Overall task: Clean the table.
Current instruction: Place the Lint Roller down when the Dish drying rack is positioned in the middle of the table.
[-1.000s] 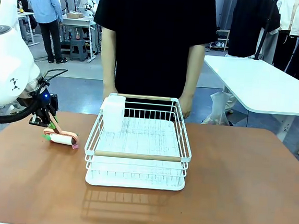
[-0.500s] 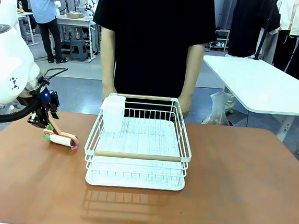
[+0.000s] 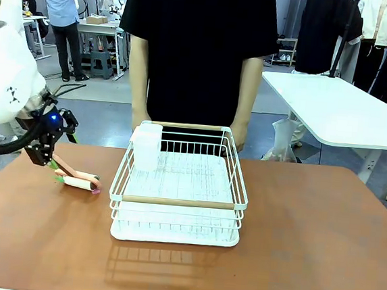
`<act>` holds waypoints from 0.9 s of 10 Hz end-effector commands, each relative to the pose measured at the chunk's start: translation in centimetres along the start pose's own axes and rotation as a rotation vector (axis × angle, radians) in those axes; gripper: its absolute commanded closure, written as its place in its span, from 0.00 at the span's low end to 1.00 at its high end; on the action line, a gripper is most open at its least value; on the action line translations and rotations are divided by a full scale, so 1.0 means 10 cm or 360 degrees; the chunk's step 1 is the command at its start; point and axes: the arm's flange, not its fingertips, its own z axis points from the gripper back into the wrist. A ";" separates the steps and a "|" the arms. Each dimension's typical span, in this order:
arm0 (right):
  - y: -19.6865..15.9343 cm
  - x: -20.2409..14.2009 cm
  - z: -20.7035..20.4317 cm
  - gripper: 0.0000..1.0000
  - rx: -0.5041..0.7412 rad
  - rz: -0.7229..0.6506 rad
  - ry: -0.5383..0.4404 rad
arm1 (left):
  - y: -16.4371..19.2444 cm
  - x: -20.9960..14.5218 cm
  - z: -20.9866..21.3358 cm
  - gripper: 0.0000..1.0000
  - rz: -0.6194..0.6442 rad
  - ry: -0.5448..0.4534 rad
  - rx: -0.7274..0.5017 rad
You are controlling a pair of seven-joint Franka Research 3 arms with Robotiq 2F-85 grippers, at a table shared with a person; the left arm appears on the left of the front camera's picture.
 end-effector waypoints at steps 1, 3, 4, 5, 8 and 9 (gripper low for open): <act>0.04 -0.01 0.00 0.00 0.0014 0.0009 -0.0007 | 0.49 0.10 0.35 0.00 -0.0025 0.0060 0.0012; 0.04 -0.01 0.00 0.00 0.0014 0.0009 -0.0007 | 0.50 0.16 0.48 0.00 -0.0015 0.0051 -0.0020; 0.04 -0.01 0.00 0.00 0.0014 0.0009 -0.0007 | 0.52 0.15 0.53 0.00 -0.0041 0.0065 -0.0027; 0.04 -0.01 0.00 0.00 0.0014 0.0009 -0.0007 | 0.54 0.15 0.60 0.00 -0.0080 0.0094 -0.0016; 0.04 -0.01 0.00 0.00 0.0014 0.0009 -0.0007 | 0.53 0.12 0.64 0.00 -0.0132 0.0047 -0.0013; 0.04 -0.01 0.00 0.00 0.0014 0.0009 -0.0007 | 0.05 0.24 0.63 0.00 -0.0080 0.0048 -0.0021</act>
